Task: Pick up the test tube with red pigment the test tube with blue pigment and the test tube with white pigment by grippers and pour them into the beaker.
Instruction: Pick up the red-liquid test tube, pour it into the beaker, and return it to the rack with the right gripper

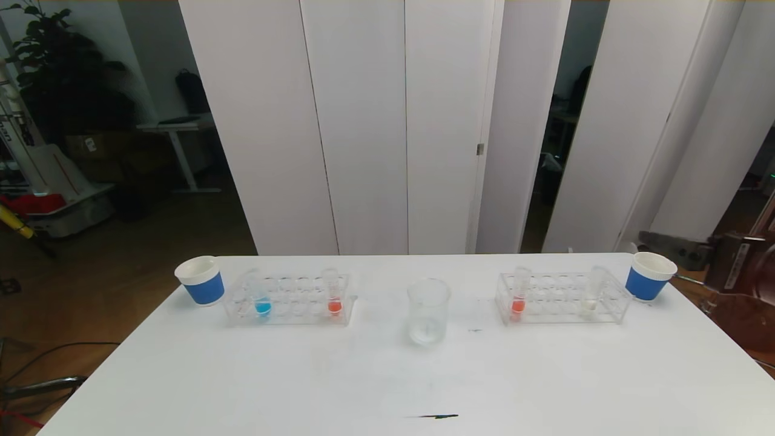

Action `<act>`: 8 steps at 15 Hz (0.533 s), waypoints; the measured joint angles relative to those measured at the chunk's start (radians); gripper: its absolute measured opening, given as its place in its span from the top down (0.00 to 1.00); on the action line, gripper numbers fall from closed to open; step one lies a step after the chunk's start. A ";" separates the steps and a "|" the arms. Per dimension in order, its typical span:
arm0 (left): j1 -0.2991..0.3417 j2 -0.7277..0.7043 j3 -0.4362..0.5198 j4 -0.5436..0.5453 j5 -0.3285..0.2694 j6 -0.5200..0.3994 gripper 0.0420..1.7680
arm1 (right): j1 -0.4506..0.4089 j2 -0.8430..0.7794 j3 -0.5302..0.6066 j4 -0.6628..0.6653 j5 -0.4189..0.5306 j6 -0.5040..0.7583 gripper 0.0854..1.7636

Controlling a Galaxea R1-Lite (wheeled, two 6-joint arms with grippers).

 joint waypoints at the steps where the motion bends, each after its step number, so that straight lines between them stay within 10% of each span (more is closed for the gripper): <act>1: 0.000 0.000 0.000 0.000 0.000 0.000 0.01 | 0.035 0.032 0.020 -0.041 -0.037 0.001 0.01; 8: 0.000 0.000 0.000 0.000 0.000 0.000 0.01 | 0.267 0.332 0.174 -0.470 -0.359 -0.004 0.01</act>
